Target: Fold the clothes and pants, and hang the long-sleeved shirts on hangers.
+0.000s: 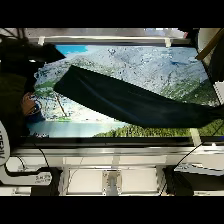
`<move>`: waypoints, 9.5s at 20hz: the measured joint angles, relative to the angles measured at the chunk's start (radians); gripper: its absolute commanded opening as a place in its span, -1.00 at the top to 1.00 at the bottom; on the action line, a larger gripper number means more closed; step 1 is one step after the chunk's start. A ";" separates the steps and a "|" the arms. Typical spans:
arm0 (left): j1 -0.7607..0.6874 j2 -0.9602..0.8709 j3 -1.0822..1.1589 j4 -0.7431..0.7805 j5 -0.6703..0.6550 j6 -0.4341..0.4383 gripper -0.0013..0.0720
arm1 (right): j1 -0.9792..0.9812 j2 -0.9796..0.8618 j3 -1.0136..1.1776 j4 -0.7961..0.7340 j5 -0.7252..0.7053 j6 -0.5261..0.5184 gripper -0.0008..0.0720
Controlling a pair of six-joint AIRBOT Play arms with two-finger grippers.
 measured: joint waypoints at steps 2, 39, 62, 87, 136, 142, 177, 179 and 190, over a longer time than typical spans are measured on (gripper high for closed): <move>-0.140 -0.011 -0.001 0.063 0.045 0.000 0.93 | -0.021 0.056 -0.006 0.038 0.006 0.032 0.90; -0.072 -0.193 -0.002 0.125 0.119 -0.038 0.92 | 1.289 -0.188 0.240 0.020 -0.767 0.348 -0.41; -0.071 -0.192 -0.002 0.125 0.115 -0.023 0.92 | 0.714 0.079 -0.771 0.461 -0.806 0.102 -0.86; -0.479 -0.256 -0.002 0.186 0.200 -0.026 0.93 | 0.468 0.054 0.023 0.037 -0.169 0.161 0.91; -0.016 -0.132 0.055 0.149 -0.213 0.065 0.92 | 1.078 -0.019 -0.114 -0.118 -0.710 0.627 -1.00; -0.016 -0.132 0.055 0.111 -0.217 0.067 0.92 | 1.007 -0.230 -0.212 0.274 -0.653 0.438 -0.99; -0.015 -0.132 0.055 0.102 -0.208 0.040 0.92 | -0.385 0.225 -0.090 -0.317 -0.256 0.367 0.39; -0.015 -0.132 0.055 0.102 -0.204 0.040 0.92 | -0.435 0.233 -0.127 -0.360 -0.224 0.365 -0.57; -0.016 -0.105 0.055 0.087 -0.202 0.036 0.92 | -0.048 0.438 -0.035 0.256 -0.323 0.233 0.90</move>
